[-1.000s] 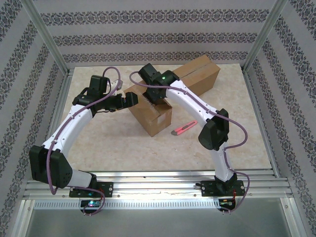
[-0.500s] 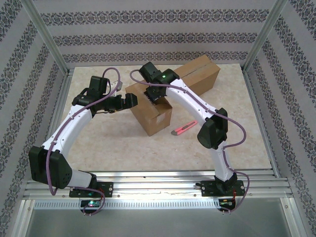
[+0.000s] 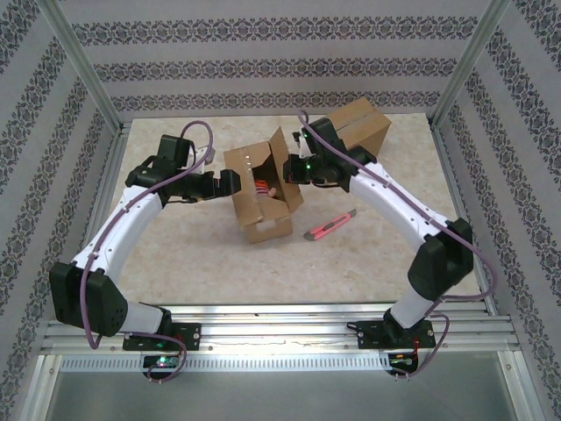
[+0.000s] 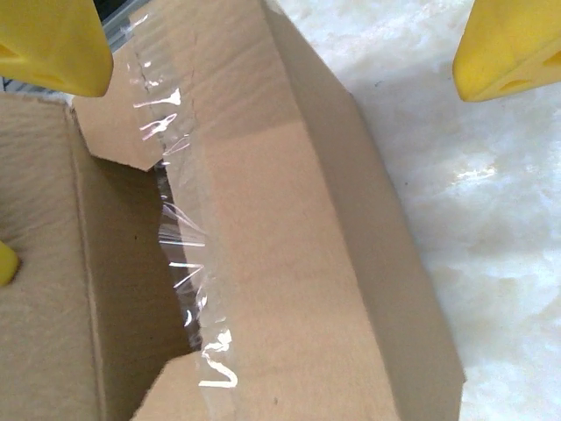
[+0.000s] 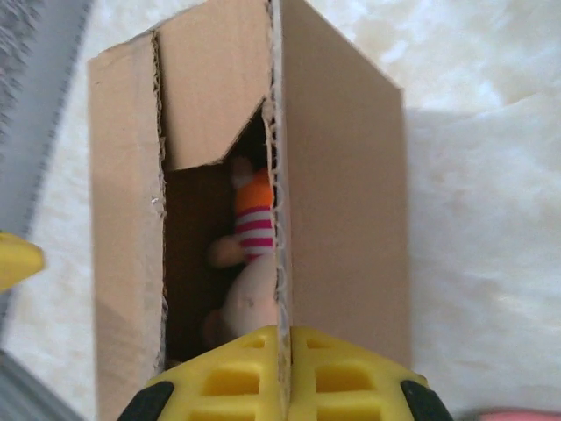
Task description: Unpack the express box
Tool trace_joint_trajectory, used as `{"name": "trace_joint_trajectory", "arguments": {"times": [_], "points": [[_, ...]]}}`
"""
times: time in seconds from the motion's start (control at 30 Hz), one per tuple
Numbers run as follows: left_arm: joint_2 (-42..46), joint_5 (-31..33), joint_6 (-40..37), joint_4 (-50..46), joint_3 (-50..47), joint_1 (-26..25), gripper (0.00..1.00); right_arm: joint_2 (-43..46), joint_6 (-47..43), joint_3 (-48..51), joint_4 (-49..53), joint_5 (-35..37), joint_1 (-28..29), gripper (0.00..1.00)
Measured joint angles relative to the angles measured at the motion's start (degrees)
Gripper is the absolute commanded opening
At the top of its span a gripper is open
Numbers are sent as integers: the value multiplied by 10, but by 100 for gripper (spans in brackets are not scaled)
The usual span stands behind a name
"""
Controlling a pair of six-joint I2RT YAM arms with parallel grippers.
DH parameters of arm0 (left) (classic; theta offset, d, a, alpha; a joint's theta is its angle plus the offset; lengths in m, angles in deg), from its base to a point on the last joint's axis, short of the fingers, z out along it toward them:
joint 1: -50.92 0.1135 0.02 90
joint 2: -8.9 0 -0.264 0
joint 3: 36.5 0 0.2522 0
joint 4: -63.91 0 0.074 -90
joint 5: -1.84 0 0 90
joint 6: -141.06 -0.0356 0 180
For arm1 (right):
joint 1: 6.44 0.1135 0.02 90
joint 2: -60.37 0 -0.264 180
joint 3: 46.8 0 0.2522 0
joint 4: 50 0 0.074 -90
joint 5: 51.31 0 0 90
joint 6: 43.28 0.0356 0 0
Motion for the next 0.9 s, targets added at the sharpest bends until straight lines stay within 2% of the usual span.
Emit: {"name": "trace_joint_trajectory", "arguments": {"times": [0.2,0.5,0.63,0.9], "points": [[0,54,-30,-52,69,-22,100,64,153,177,-215,-55,-10,0],[-31,199,-55,-120,156,-118,100,108,303,324,-441,-37,13,0],[-75,294,-57,-144,177,-163,100,112,341,357,-511,-26,24,0],[-176,463,-57,-172,207,-226,100,112,370,379,-566,-14,27,0]]}}
